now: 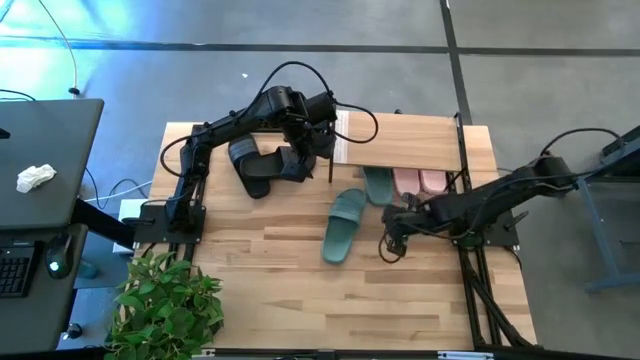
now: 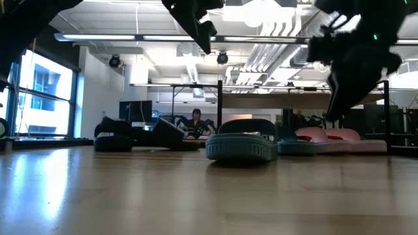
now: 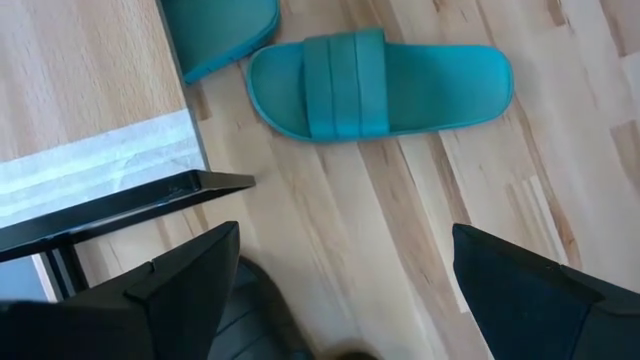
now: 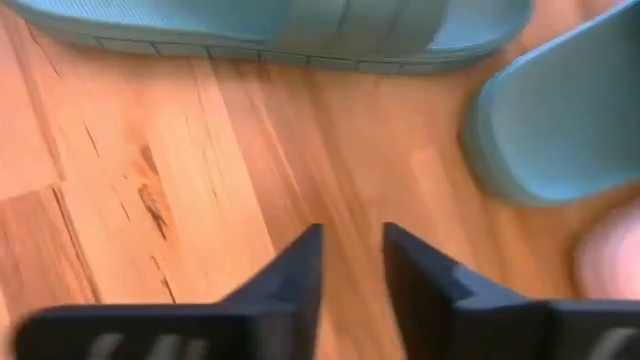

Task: Pick and place slides into the shelf
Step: Put the left green slides under the shelf

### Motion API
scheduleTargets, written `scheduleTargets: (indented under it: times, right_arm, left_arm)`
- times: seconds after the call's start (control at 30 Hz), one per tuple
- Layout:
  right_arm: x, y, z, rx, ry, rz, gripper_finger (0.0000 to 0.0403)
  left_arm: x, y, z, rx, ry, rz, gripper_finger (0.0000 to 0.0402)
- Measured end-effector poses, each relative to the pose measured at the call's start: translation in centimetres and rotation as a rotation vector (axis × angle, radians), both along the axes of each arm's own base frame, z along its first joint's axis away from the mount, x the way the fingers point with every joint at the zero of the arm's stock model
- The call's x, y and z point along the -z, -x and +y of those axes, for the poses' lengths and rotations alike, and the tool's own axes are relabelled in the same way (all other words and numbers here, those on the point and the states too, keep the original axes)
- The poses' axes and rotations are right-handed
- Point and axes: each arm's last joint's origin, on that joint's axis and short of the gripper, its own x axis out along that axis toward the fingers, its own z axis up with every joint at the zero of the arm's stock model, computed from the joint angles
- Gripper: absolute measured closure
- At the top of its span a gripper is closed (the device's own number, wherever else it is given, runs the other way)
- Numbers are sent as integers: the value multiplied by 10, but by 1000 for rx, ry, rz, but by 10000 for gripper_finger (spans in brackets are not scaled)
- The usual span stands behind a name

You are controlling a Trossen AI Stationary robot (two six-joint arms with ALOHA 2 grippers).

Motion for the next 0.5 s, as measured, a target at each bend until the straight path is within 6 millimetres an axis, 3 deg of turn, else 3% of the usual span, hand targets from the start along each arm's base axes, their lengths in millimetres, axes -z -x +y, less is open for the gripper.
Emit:
scheduleTargets:
  times: [0.07,0.13,0.27,0.5]
  right_arm:
    - [14,4,-1,-2,-6,-29,374]
    - [25,6,-2,-7,18,-70,394]
    - [36,7,-10,72,71,-139,390]
    - [35,2,-25,160,104,-194,402]
  left_arm:
    - [0,0,0,-1,-3,2,55]
    - [0,0,0,-3,-7,4,55]
    - [0,0,0,-3,-11,5,55]
    - [0,0,0,-5,-15,8,55]
